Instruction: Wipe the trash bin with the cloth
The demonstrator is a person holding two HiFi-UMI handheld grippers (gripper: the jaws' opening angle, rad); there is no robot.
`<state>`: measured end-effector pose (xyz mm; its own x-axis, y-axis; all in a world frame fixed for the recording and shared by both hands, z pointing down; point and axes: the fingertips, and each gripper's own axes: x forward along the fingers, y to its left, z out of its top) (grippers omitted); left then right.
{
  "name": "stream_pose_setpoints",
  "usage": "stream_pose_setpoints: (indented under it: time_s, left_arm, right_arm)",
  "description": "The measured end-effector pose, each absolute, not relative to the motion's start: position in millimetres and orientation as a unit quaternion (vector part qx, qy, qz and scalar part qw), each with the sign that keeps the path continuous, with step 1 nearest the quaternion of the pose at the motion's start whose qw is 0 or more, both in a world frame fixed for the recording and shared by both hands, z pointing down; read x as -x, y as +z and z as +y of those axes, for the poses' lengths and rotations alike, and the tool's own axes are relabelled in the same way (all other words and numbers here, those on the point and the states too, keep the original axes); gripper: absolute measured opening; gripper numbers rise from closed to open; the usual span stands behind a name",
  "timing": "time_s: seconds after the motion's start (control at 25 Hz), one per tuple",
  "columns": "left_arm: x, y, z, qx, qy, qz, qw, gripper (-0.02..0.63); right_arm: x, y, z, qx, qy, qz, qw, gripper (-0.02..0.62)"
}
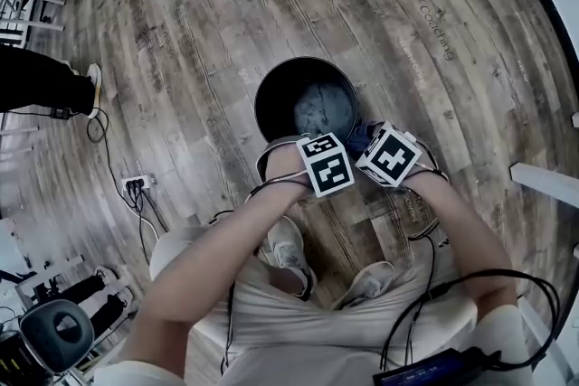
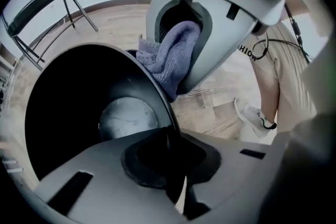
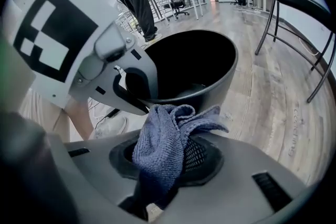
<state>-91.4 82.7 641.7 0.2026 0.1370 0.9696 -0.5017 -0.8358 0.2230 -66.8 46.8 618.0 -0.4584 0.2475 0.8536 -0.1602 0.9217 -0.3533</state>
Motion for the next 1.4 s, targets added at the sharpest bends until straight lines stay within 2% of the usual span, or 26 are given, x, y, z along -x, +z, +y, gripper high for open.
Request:
stream_pose_setpoints:
  time_s: [0.32,0.56,0.72,1.0,1.2,1.4]
  left_arm:
    - [92,643,83,-0.731,0.608,-0.119,0.288,0.032]
    - [90,643,81,-0.735,0.605,-0.121,0.283,0.032]
    - [90,643,81,-0.737,0.602,-0.12,0.282,0.032]
    - [90,643,78,-0.728,0.595,-0.141,0.31,0.032]
    - [88,642,52,-0.705,0.55,-0.229,0.385,0.032]
    - [82,634,36,-0.713,0.507,-0.268,0.403,0.043]
  right_arm:
    - [74,695,57,0.036,0.184,-0.826,0.531,0.117]
    - [77,777,64,0.004,0.233,-0.818,0.526,0.115]
    - [75,799,66,0.008,0.215,-0.825,0.522,0.116]
    - [56,772,58,-0.007,0.271,-0.797,0.54,0.117]
    - [44,716,40,0.007,0.232,-0.808,0.541,0.115]
    - [36,651,17,-0.004,0.189,-0.83,0.525,0.117]
